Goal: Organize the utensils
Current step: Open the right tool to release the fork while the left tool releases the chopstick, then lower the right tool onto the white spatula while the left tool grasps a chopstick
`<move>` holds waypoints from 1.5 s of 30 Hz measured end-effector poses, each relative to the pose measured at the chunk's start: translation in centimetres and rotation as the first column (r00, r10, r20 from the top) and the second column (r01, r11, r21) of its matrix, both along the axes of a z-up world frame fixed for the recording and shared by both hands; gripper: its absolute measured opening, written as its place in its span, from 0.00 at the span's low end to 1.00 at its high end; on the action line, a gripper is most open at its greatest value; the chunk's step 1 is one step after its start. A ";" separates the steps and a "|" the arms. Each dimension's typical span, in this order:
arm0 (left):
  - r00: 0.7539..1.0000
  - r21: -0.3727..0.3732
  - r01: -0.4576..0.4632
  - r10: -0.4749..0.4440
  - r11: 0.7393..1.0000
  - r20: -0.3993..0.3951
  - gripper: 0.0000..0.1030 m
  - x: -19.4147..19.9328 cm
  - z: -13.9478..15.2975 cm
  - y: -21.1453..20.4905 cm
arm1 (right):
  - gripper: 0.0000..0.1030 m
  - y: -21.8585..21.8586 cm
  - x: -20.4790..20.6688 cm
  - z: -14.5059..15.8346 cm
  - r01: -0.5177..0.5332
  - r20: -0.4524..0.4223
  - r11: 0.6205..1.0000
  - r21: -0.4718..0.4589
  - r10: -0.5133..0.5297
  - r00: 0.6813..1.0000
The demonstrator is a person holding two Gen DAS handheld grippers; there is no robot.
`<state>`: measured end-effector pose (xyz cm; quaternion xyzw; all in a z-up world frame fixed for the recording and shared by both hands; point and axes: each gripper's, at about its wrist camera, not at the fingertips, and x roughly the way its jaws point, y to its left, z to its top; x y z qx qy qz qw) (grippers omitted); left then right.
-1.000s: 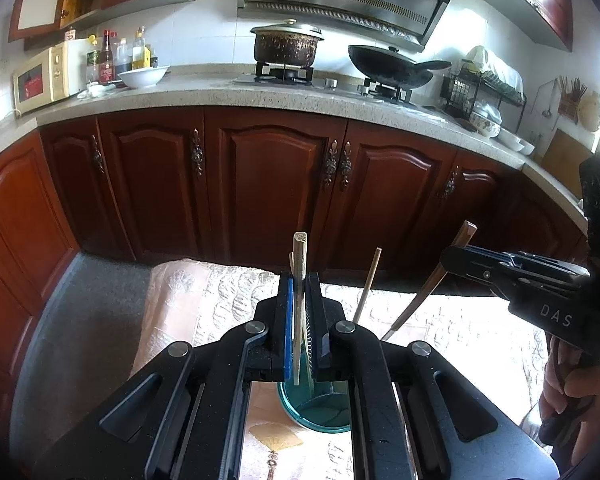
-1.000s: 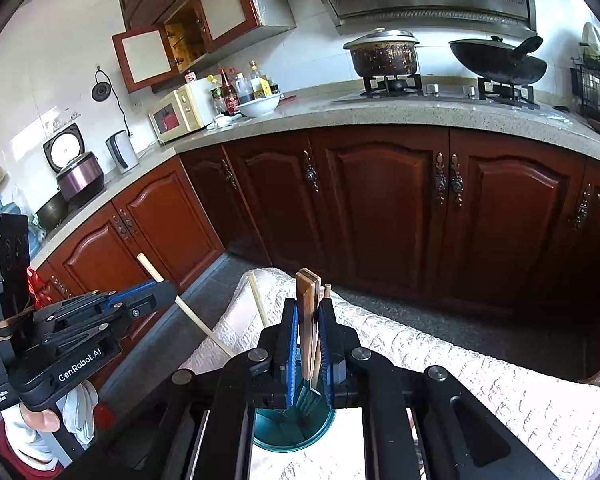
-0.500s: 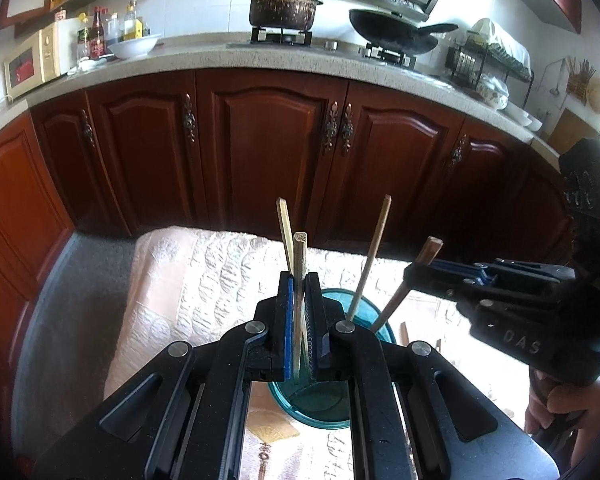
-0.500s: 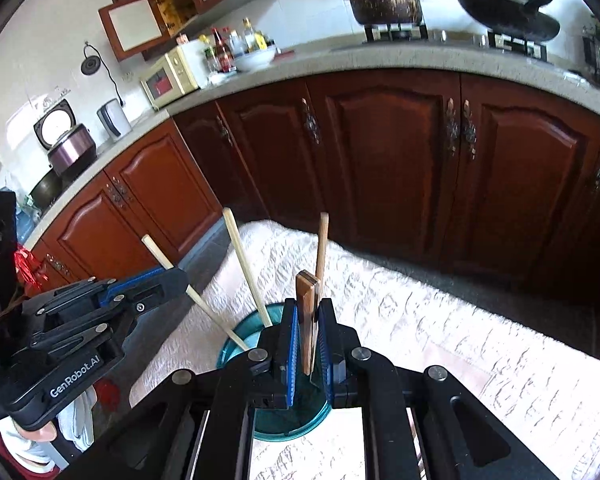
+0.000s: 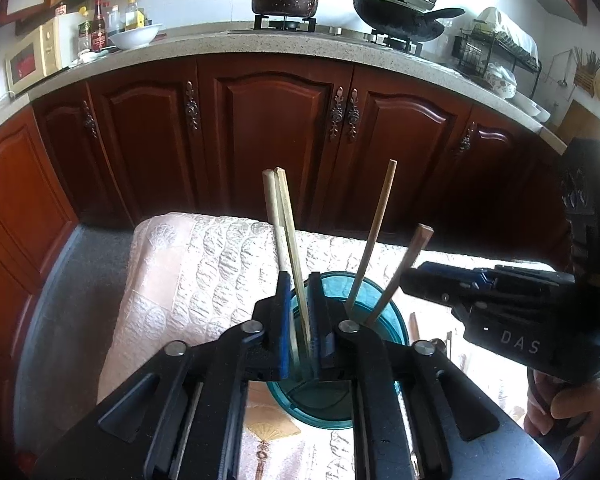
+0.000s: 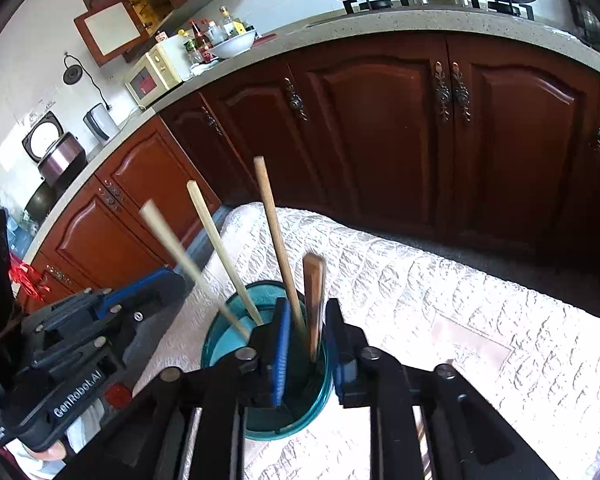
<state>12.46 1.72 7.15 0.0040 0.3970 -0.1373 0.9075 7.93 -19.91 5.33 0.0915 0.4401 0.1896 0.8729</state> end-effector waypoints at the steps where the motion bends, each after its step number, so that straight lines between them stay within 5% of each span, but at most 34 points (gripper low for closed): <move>1: 1.000 0.003 -0.003 0.003 1.000 0.003 0.19 -0.1 0.0 0.0 | 0.19 0.0 -0.1 -0.1 0.005 -0.004 1.000 0.001 -0.005 1.000; 7: 0.999 0.035 -0.017 0.016 0.999 0.028 0.40 -1.4 0.3 0.1 | 0.21 -0.9 -1.2 -0.2 0.021 -0.011 1.000 0.014 -0.021 1.000; 13: 0.998 0.061 -0.030 0.026 0.998 0.064 0.49 -3.4 0.9 -0.3 | 0.36 -2.0 -4.2 0.7 0.052 0.034 0.999 0.006 -0.052 0.998; 33: 0.994 0.079 0.085 -0.090 0.993 0.068 0.52 -10.5 0.7 -5.8 | 0.41 -7.6 -13.6 1.1 0.174 0.074 0.982 -0.074 -0.168 0.983; 45: 0.981 0.038 0.185 -0.182 0.982 -0.073 0.54 -11.7 -3.5 -8.9 | 0.43 -14.0 -14.9 -6.1 0.277 -0.079 0.956 -0.096 -0.285 0.955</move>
